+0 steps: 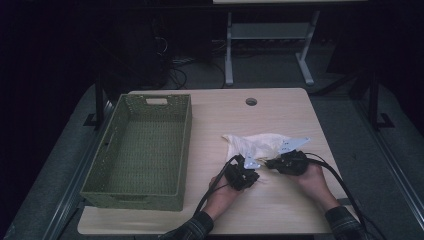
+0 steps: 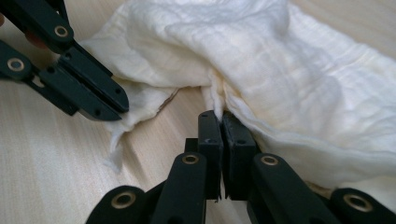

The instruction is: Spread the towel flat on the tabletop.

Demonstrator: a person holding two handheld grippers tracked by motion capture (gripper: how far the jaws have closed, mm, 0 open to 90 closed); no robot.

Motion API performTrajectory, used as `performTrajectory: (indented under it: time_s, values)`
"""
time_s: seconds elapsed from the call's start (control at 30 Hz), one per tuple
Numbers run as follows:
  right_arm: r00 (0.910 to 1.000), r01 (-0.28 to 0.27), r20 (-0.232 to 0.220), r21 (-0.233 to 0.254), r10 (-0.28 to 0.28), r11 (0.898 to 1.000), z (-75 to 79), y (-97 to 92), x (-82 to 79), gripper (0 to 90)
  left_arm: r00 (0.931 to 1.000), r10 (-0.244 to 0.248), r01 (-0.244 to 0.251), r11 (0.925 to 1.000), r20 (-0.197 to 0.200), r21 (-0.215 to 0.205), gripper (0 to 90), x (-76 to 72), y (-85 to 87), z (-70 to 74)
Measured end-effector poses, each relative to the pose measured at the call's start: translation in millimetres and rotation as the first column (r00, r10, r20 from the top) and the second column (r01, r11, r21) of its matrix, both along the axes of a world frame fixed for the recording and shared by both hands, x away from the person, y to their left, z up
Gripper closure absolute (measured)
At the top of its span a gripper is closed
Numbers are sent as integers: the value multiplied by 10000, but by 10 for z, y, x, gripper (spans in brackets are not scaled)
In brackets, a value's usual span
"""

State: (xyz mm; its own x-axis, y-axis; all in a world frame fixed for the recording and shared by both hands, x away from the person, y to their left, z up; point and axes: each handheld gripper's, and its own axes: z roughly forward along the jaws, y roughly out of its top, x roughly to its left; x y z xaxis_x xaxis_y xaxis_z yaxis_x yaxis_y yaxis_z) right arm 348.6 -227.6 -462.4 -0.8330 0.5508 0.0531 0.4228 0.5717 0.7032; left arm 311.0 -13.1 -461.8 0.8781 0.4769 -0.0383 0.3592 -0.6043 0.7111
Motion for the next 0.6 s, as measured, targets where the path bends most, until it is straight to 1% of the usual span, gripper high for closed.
performTrajectory:
  time_s: [0.03,0.07,0.13,0.17,0.2,0.23,0.27,0.33,0.37,0.5,0.53,0.57,0.6]
  values:
    - [10000,-5,91,24,4,10000,8,-13,-2,869,10000,0,0,10000,0,0,866,0,0,0]
    - [10000,28,75,47,-28,10000,30,-35,-10,869,10000,28,-30,9996,-53,-282,866,3,41,56]
    - [9999,61,121,129,-63,9999,40,-52,-14,869,10000,40,-42,9994,-44,-331,866,1,61,82]
    - [9997,126,204,198,-130,9997,62,-94,-26,869,10000,75,-77,9988,-50,-483,866,4,99,115]
    - [9997,126,204,198,-130,9997,62,-94,-26,869,10000,75,-77,9988,-50,-483,866,4,99,115]
    - [9995,153,260,236,-160,9996,70,-111,-28,870,9998,150,-157,9978,-108,-649,866,5,129,138]
    - [9992,209,326,280,-218,9994,84,-142,-33,870,9999,130,-136,9975,-82,-698,866,13,158,159]
    - [9987,273,416,314,-286,9991,107,-198,-41,870,9996,264,-267,9964,-54,-808,866,17,206,196]
    - [9979,383,505,334,-399,9987,128,-258,-50,870,9994,345,-341,9960,31,-828,866,31,260,229]
    - [9957,639,640,391,-663,9972,162,-397,-57,871,9976,671,-652,9924,144,-1041,866,73,382,289]
    - [9952,682,671,407,-708,9968,169,-433,-54,872,9976,671,-652,9924,144,-1041,866,73,382,289]
    - [9943,802,671,435,-830,9958,176,-464,-55,872,9960,872,-846,9895,177,-1168,866,88,425,311]
    - [9943,802,671,435,-830,9958,176,-464,-55,872,9960,872,-846,9895,177,-1168,866,88,425,311]
